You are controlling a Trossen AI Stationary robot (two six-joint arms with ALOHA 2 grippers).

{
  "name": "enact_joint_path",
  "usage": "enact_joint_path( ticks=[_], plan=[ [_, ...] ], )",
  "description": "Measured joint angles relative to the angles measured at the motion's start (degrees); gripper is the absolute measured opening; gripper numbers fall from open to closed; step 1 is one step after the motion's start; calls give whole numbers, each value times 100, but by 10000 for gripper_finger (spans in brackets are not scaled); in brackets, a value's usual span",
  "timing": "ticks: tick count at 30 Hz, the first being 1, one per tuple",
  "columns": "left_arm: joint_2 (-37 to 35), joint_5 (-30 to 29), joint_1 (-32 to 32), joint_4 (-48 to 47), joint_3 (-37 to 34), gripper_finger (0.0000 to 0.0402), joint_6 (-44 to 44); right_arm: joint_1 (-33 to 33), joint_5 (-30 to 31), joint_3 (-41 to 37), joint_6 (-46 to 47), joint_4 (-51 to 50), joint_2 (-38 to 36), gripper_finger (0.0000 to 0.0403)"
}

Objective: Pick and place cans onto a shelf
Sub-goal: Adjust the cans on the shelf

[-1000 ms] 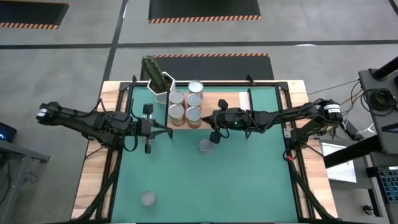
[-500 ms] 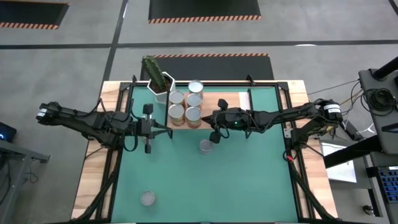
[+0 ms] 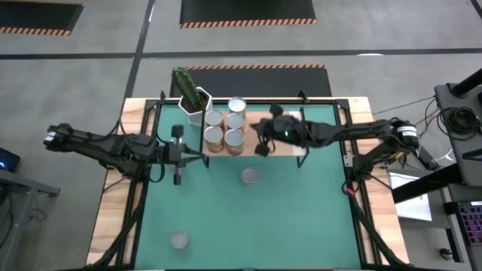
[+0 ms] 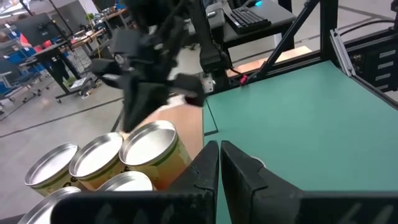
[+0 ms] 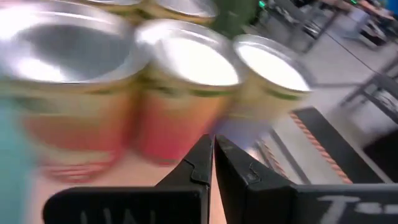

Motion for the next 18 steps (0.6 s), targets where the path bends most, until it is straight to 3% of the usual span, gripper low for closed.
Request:
enact_joint_path(
  ticks=[5,9,12,18],
  plan=[
    [-146,-2,0,-61,0,0,-21,-807,-222,326,-110,-266,178,9],
    [-189,-2,0,-109,0,0,-66,-1381,-1036,456,-148,-202,452,9],
    [-186,-2,0,-111,0,0,-72,-1552,-1420,568,-144,-72,663,9],
    [-184,-4,0,-113,0,0,-74,-1562,-1462,770,-220,-26,1015,9]
  ],
)
